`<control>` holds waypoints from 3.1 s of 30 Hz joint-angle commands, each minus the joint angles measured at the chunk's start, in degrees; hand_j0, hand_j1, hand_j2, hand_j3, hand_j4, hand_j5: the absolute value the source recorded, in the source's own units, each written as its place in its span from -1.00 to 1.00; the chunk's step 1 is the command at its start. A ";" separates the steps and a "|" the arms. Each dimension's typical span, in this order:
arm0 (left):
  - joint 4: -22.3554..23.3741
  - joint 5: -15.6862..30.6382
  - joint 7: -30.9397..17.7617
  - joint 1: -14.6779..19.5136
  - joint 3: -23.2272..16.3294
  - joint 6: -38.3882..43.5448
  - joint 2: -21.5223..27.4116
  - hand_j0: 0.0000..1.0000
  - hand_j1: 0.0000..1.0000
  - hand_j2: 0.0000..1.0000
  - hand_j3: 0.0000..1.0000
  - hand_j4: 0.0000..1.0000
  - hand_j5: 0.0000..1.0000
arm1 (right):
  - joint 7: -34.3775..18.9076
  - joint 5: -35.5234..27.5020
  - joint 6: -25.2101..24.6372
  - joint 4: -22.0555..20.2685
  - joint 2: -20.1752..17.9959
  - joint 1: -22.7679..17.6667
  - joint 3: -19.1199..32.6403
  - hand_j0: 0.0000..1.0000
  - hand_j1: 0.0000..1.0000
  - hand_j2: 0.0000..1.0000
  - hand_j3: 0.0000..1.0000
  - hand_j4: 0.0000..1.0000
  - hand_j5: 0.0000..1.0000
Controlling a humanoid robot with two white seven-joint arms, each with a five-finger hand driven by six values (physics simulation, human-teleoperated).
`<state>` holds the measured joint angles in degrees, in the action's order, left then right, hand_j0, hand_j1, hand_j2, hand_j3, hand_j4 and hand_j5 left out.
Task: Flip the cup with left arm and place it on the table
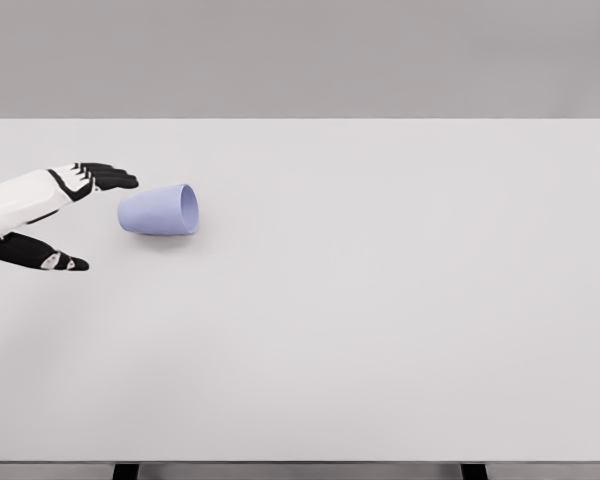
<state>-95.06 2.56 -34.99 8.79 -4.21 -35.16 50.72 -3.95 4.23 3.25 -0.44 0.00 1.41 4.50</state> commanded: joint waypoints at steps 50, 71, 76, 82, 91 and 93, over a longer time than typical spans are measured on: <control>-3.11 -4.76 11.70 24.52 -36.93 46.94 -2.29 0.98 0.98 0.98 0.98 0.98 0.98 | -0.01 -0.01 0.00 0.09 0.00 0.00 -0.11 1.00 1.00 1.00 1.00 1.00 1.00; 4.10 -10.73 15.57 26.81 -42.46 47.03 -7.65 0.98 0.98 0.98 0.98 0.98 0.98 | -0.01 -0.01 0.00 0.09 0.00 0.00 -0.11 1.00 1.00 1.00 1.00 1.00 1.00; 4.80 -10.73 15.66 26.81 -42.46 47.11 -7.65 0.97 0.97 0.97 0.97 0.97 0.97 | -0.01 -0.01 0.00 0.09 0.00 0.00 -0.11 1.00 1.00 1.00 1.00 1.00 1.00; 4.80 -10.30 15.66 26.81 -42.46 47.03 -7.65 0.14 0.14 0.14 0.14 0.14 0.14 | -0.01 -0.01 0.00 0.09 0.00 0.00 -0.11 1.00 1.00 1.00 1.00 1.00 1.00; 5.24 -8.10 15.66 26.81 -42.38 46.32 -7.12 -0.18 -0.18 -0.18 -0.18 -0.18 -0.18 | -0.01 -0.01 0.00 0.09 0.00 0.00 -0.11 1.00 1.00 1.00 1.00 1.00 1.00; 5.15 -3.10 15.66 27.77 -42.11 45.45 -6.68 -0.17 -0.17 -0.17 -0.17 -0.17 -0.17 | -0.01 -0.01 0.00 0.09 0.00 0.00 -0.11 1.00 1.00 1.00 1.00 1.00 1.00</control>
<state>-89.87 -3.56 -19.29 36.65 -46.50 10.94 43.72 -3.95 4.23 3.25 -0.35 0.00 1.41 4.39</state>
